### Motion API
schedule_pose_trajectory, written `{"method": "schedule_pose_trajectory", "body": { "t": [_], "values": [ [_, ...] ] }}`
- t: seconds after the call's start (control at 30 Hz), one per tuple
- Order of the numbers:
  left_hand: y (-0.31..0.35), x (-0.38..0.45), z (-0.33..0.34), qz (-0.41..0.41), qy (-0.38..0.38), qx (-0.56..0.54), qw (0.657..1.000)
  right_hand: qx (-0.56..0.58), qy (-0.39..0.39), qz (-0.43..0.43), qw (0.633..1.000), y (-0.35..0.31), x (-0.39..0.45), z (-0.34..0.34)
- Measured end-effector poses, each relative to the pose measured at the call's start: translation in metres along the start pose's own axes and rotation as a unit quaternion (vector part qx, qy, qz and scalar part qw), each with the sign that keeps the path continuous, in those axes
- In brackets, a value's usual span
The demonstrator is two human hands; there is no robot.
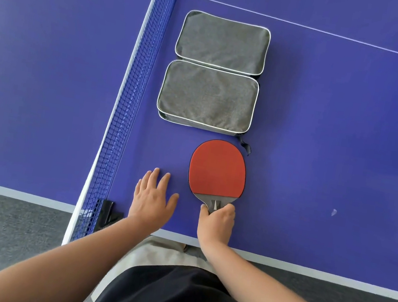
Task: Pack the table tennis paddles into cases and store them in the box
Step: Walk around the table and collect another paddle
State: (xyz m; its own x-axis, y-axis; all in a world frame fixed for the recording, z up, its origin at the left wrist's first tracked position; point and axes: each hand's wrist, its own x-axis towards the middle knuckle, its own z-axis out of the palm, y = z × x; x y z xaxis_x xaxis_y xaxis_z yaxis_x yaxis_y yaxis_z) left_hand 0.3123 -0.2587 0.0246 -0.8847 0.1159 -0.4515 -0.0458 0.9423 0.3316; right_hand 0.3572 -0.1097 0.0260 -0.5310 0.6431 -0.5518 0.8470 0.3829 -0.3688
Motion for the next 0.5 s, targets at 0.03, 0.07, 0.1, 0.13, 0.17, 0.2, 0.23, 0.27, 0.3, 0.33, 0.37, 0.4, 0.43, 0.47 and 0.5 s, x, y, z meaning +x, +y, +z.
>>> {"method": "schedule_pose_trajectory", "body": {
  "t": [0.03, 0.07, 0.1, 0.13, 0.17, 0.2, 0.23, 0.27, 0.3, 0.33, 0.37, 0.4, 0.43, 0.47, 0.5],
  "values": [
    [0.0, 0.001, 0.0, 0.001, 0.001, -0.003, 1.0, 0.001, -0.005, -0.003, 1.0, 0.001, 0.0, 0.0],
    [0.001, 0.002, -0.001, 0.001, 0.002, -0.006, 1.0, -0.003, -0.011, -0.006, 1.0, 0.002, 0.0, 0.0],
    [0.002, 0.003, -0.002, 0.003, 0.004, -0.009, 1.0, -0.005, -0.018, -0.01, 1.0, 0.003, 0.0, -0.001],
    [0.004, 0.004, -0.003, 0.007, 0.007, -0.011, 1.0, -0.006, -0.022, -0.015, 1.0, 0.005, 0.0, -0.002],
    [0.006, 0.006, -0.004, 0.011, 0.01, -0.013, 1.0, -0.006, -0.024, -0.023, 0.999, 0.007, 0.0, -0.004],
    [0.009, 0.007, -0.006, 0.017, 0.013, -0.014, 1.0, -0.005, -0.024, -0.032, 0.999, 0.01, -0.001, -0.007],
    [0.012, 0.009, -0.008, 0.023, 0.017, -0.016, 0.999, -0.005, -0.024, -0.043, 0.999, 0.013, -0.002, -0.011],
    [0.015, 0.01, -0.009, 0.03, 0.021, -0.018, 0.999, -0.006, -0.024, -0.055, 0.998, 0.017, -0.003, -0.015],
    [0.019, 0.011, -0.01, 0.037, 0.023, -0.019, 0.999, -0.008, -0.026, -0.068, 0.997, 0.02, -0.005, -0.02],
    [0.024, 0.012, -0.011, 0.046, 0.025, -0.019, 0.998, -0.009, -0.026, -0.082, 0.996, 0.024, -0.005, -0.026],
    [0.03, 0.013, -0.012, 0.058, 0.027, -0.018, 0.998, -0.011, -0.024, -0.099, 0.995, 0.028, -0.005, -0.031],
    [0.037, 0.014, -0.012, 0.071, 0.03, -0.017, 0.997, -0.017, -0.021, -0.118, 0.993, 0.033, -0.005, -0.037],
    [0.044, 0.015, -0.012, 0.083, 0.032, -0.017, 0.996, -0.026, -0.017, -0.139, 0.99, 0.037, -0.004, -0.043],
    [0.053, 0.015, -0.011, 0.095, 0.032, -0.016, 0.995, -0.037, -0.012, -0.161, 0.986, 0.042, -0.001, -0.048],
    [0.062, 0.016, -0.011, 0.105, 0.03, -0.013, 0.994, -0.048, -0.007, -0.181, 0.982, 0.047, 0.002, -0.055]
  ]
}}
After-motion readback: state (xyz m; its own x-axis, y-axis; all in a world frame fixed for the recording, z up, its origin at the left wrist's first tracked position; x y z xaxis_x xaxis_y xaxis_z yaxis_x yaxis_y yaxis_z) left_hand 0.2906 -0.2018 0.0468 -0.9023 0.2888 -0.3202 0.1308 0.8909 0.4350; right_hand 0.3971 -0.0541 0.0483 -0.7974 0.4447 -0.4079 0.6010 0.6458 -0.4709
